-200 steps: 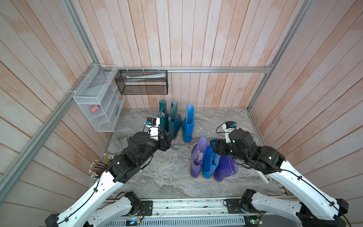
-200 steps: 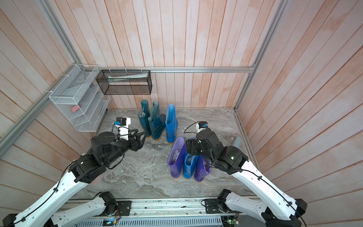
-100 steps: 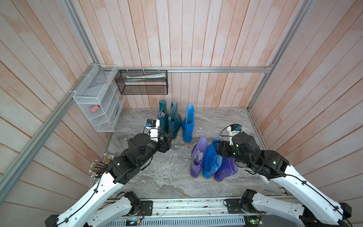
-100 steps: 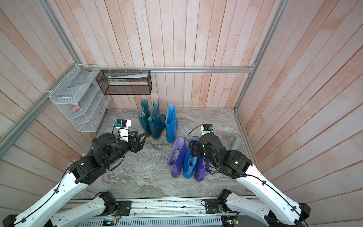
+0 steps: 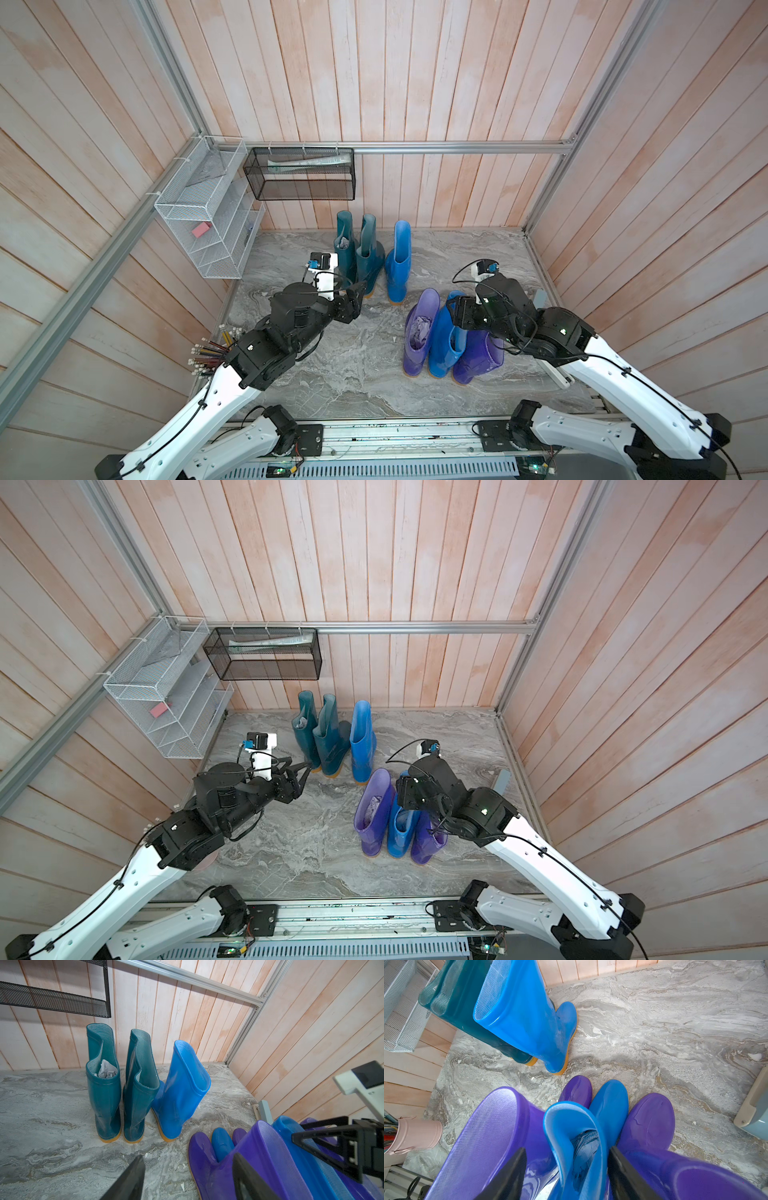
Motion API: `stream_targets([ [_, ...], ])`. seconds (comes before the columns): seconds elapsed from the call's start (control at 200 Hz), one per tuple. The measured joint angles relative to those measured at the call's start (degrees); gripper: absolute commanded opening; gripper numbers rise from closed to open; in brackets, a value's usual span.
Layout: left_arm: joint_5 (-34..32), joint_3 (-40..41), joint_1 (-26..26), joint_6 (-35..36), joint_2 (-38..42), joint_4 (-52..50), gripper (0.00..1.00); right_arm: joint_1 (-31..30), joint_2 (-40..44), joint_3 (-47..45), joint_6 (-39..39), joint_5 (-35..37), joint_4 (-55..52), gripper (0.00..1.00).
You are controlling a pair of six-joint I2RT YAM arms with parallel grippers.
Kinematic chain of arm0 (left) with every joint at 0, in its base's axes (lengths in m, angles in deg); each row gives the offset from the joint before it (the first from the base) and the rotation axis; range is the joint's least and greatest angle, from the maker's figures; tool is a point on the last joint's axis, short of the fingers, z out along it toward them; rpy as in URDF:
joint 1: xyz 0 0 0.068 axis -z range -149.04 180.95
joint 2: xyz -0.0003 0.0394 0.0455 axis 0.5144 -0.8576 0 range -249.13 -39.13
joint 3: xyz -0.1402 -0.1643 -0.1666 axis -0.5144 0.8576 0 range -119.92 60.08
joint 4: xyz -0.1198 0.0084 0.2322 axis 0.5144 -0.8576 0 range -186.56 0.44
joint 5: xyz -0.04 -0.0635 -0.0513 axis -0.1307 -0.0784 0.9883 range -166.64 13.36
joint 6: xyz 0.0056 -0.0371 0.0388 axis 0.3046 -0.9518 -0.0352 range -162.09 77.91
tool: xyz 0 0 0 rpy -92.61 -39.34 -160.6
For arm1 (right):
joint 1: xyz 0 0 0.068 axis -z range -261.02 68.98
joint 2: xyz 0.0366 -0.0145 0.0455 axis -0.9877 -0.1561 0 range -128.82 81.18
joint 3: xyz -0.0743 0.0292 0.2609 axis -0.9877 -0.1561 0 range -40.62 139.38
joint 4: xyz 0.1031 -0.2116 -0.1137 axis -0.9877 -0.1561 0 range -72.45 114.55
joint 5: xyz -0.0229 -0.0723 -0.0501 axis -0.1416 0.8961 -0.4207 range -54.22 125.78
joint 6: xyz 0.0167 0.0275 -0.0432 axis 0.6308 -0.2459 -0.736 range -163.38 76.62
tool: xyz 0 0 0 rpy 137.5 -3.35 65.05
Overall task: Match and arrange rain boots in pairs
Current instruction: Pick up the rain boot at the center of the board.
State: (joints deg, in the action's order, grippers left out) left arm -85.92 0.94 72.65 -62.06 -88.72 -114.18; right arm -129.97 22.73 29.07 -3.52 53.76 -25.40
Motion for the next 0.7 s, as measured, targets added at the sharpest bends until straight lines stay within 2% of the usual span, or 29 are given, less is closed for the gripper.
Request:
stream_targets([
  [0.195, 0.0, 0.0, 0.0, 0.0, 0.9, 0.0, 0.69, 0.0, -1.1, 0.0, 0.3, 0.2, 0.0, 0.45],
  [0.32, 0.0, 0.0, 0.0, 0.0, 0.9, 0.0, 0.69, 0.0, -2.2, 0.0, 0.4, 0.3, 0.0, 0.39],
  [0.565, 0.0, 0.0, 0.0, 0.0, 0.9, -0.1, 0.69, 0.0, -3.5, 0.0, -0.4, 1.3, -0.2, 0.11],
  [0.7, 0.0, 0.0, 0.0, 0.0, 0.9, -0.3, 0.69, 0.0, -3.8, 0.2, -1.0, 1.8, -0.3, 0.05],
])
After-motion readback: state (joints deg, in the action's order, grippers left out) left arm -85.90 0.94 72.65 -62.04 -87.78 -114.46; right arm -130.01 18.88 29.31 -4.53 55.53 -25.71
